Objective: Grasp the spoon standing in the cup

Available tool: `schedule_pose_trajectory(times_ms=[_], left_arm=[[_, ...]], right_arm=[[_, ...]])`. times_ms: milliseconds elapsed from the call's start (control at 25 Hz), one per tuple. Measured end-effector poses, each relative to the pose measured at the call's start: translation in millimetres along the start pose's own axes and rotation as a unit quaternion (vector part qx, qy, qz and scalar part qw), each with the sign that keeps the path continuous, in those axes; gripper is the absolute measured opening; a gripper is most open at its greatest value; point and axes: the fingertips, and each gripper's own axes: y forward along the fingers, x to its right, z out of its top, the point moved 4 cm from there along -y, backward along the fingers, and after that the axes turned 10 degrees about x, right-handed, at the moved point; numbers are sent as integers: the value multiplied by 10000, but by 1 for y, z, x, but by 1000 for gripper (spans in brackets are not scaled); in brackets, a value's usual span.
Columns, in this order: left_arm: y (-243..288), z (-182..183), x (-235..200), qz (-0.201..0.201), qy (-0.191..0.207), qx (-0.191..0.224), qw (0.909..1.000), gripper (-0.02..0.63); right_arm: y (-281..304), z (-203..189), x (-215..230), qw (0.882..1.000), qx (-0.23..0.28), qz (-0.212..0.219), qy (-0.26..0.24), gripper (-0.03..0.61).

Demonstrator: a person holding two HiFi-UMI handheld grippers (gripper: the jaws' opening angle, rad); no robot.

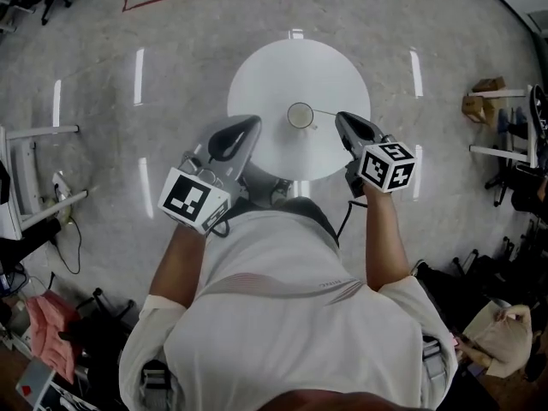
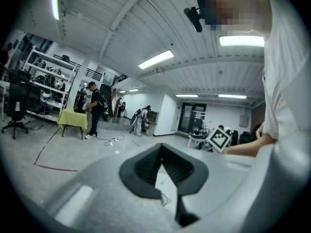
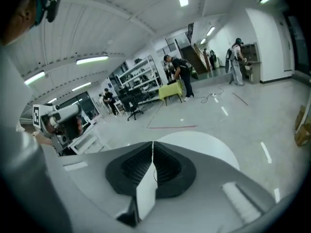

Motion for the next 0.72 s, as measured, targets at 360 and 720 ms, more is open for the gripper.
schedule_pose_trajectory(times_ms=[360, 720], left_arm=[[0, 51, 15, -217, 428, 391, 9981, 2], [1, 81, 23, -381, 515, 516, 9966, 2]], right_arm=[[-81, 94, -63, 9690, 2336, 100, -793, 11], [-134, 138, -95, 9409, 3115, -18, -1328, 12]])
